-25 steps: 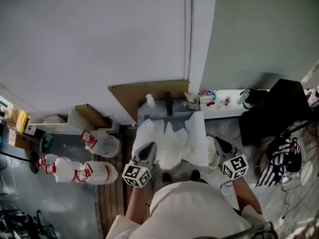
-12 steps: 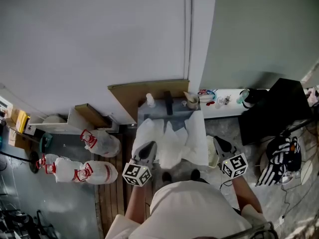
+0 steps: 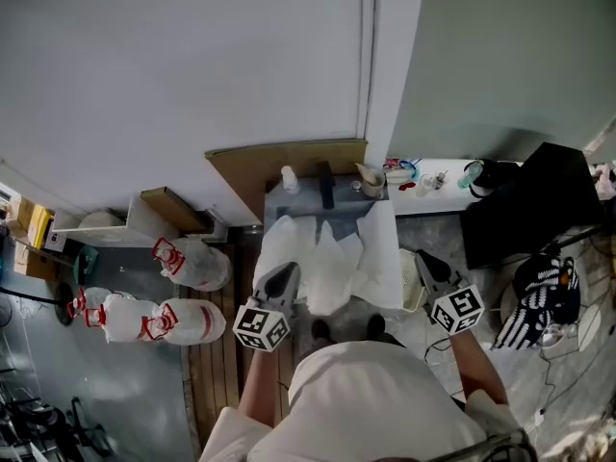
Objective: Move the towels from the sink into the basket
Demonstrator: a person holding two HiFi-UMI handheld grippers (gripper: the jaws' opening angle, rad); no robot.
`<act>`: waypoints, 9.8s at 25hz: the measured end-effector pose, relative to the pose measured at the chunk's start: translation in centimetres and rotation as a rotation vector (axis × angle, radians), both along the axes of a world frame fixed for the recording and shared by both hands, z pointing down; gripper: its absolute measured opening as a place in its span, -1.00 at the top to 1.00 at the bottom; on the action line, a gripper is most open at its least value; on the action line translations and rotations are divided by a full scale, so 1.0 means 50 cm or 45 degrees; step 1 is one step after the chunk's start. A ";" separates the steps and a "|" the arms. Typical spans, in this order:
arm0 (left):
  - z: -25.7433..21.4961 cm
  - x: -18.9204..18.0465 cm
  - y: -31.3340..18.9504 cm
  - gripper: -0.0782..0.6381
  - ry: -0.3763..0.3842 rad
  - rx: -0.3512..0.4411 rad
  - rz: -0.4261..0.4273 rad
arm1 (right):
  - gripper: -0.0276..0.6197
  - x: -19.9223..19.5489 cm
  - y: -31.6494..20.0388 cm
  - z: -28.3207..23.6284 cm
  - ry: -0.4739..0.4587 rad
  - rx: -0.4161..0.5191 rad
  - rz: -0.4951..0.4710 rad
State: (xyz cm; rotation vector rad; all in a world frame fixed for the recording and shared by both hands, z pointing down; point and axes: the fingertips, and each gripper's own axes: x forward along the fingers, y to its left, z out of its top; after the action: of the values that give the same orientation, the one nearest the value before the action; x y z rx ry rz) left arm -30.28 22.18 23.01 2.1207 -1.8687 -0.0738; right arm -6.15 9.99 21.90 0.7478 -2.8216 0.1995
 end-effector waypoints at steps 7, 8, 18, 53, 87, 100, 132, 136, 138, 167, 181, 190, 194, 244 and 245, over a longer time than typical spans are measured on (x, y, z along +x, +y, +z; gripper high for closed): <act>0.033 -0.021 0.005 0.74 0.013 -0.038 -0.032 | 0.92 -0.029 -0.005 0.035 0.028 -0.039 -0.026; 0.039 -0.024 0.007 0.74 0.016 -0.043 -0.035 | 0.92 -0.036 -0.004 0.042 0.029 -0.047 -0.030; 0.104 -0.043 0.021 0.74 0.037 -0.105 -0.049 | 0.92 -0.119 0.035 0.111 0.104 -0.110 -0.159; 0.417 -0.026 0.084 0.74 0.115 -0.360 0.044 | 0.59 -0.317 0.201 0.523 0.501 -0.454 -0.502; 0.531 -0.025 0.117 0.73 0.196 -0.464 0.165 | 0.61 -0.361 0.286 0.771 1.036 -0.608 -0.606; 0.493 -0.010 0.091 0.73 0.196 -0.468 0.256 | 0.66 -0.336 0.211 0.609 0.815 -0.552 -0.488; 0.245 0.258 -0.130 0.37 0.094 -0.307 0.527 | 0.68 -0.108 0.042 0.195 0.334 -0.467 -0.329; 0.239 0.320 -0.159 0.37 0.087 -0.304 0.586 | 0.68 -0.033 0.010 0.169 0.295 -0.471 -0.247; 0.236 0.354 -0.175 0.37 0.081 -0.301 0.622 | 0.68 0.003 -0.004 0.158 0.282 -0.466 -0.211; 0.434 0.716 -0.337 0.37 0.050 -0.474 0.832 | 0.68 0.397 -0.152 0.371 0.352 -0.599 0.072; 0.638 0.742 -0.404 0.46 -0.009 -0.607 0.781 | 0.67 0.429 -0.196 0.647 0.370 -0.698 0.156; 0.781 0.812 -0.445 0.51 -0.046 -0.711 0.727 | 0.67 0.452 -0.218 0.835 0.390 -0.742 0.167; 0.817 0.843 -0.477 0.51 0.029 -0.783 0.613 | 0.67 0.461 -0.230 0.910 0.406 -0.754 0.165; 1.466 0.891 -0.372 0.51 0.095 -0.982 0.218 | 0.35 0.508 -0.248 1.639 0.487 -1.010 0.370; 1.465 0.891 -0.369 0.51 0.099 -0.986 0.222 | 0.37 0.505 -0.245 1.636 0.486 -1.014 0.367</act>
State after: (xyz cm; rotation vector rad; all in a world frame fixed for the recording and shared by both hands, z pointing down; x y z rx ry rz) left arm 14.29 3.74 96.23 1.6764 -1.3408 0.5134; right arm 19.09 -2.25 103.72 0.8544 -1.9995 1.0229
